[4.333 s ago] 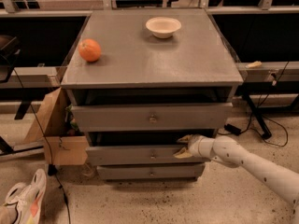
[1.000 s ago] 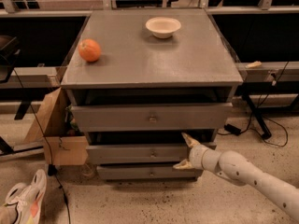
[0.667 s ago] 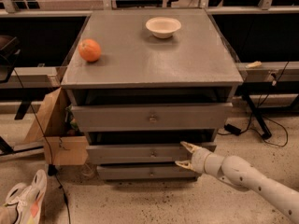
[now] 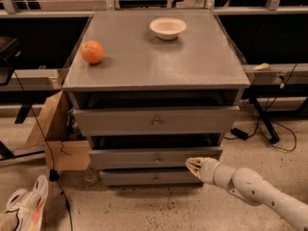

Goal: Close middle drawer

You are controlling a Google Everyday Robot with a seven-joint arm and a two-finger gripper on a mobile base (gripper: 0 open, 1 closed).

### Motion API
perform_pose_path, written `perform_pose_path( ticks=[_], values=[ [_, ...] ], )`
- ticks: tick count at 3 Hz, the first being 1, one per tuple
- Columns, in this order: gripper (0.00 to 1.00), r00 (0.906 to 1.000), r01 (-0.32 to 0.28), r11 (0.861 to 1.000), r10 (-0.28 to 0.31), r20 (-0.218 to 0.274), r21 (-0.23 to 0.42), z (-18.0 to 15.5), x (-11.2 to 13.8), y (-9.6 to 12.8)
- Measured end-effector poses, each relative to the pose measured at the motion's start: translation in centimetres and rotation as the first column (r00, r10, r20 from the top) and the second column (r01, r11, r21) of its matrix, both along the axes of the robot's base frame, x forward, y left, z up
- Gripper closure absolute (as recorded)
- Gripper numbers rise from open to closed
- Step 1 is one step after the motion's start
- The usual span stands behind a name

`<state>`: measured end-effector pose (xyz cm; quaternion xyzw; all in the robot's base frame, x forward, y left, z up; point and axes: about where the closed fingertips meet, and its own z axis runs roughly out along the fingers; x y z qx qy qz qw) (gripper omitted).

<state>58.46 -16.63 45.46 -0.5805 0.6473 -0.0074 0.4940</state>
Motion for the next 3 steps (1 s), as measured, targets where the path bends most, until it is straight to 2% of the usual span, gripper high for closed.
perform_pose_path(
  ticks=[1,2,3],
  values=[
    [1.0,0.999,0.037,0.999,-0.036,-0.024,0.021,-1.8,1.2,-1.1],
    [1.0,0.9951,0.088,0.995,-0.087,-0.048,0.035,-3.7,4.1,-2.6],
    [1.0,0.9933,0.106,0.994,-0.105,-0.049,0.037,-3.9,5.5,-3.1]
  ],
)
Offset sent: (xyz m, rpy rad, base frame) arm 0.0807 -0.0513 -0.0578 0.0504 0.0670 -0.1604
